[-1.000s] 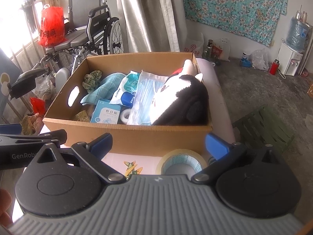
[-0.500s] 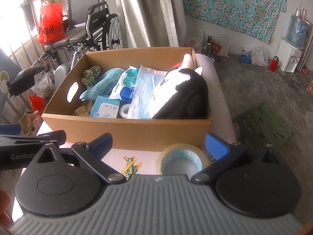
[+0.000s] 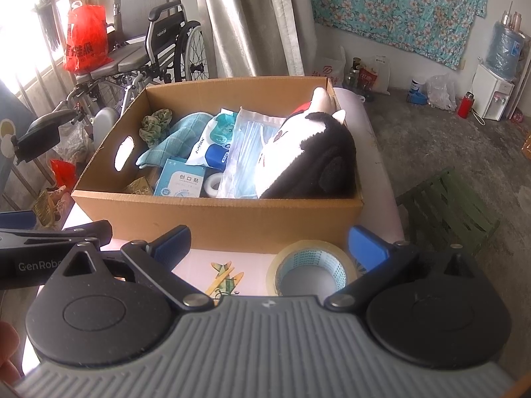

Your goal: Organize soft objects

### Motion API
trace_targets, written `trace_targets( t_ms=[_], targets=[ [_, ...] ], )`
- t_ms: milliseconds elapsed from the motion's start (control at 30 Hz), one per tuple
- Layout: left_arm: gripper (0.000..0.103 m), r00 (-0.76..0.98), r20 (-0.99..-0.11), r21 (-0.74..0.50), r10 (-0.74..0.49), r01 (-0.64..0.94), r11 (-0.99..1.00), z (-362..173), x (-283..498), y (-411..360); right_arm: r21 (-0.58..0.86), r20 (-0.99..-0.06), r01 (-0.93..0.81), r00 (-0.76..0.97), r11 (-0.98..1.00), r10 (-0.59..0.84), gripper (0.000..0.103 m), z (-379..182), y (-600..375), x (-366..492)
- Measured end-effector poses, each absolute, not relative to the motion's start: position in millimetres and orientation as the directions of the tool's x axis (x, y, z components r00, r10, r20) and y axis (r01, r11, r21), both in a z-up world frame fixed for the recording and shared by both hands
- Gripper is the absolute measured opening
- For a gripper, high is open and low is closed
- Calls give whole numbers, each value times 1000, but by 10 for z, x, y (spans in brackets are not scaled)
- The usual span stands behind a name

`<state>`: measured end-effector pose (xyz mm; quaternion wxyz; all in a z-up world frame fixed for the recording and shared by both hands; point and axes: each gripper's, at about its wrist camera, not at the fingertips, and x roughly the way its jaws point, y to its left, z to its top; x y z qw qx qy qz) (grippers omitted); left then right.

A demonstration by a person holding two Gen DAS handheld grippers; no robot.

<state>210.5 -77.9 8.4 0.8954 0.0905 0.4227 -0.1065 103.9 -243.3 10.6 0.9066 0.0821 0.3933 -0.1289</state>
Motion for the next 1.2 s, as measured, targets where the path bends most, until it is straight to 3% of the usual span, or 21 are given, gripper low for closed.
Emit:
trace_targets(
  t_ms=[1200],
  targets=[
    [102, 618, -778, 71, -114, 267, 961, 77, 2107, -773, 54, -740, 303, 652, 952, -165, 102, 57, -2423, 1067]
  ],
)
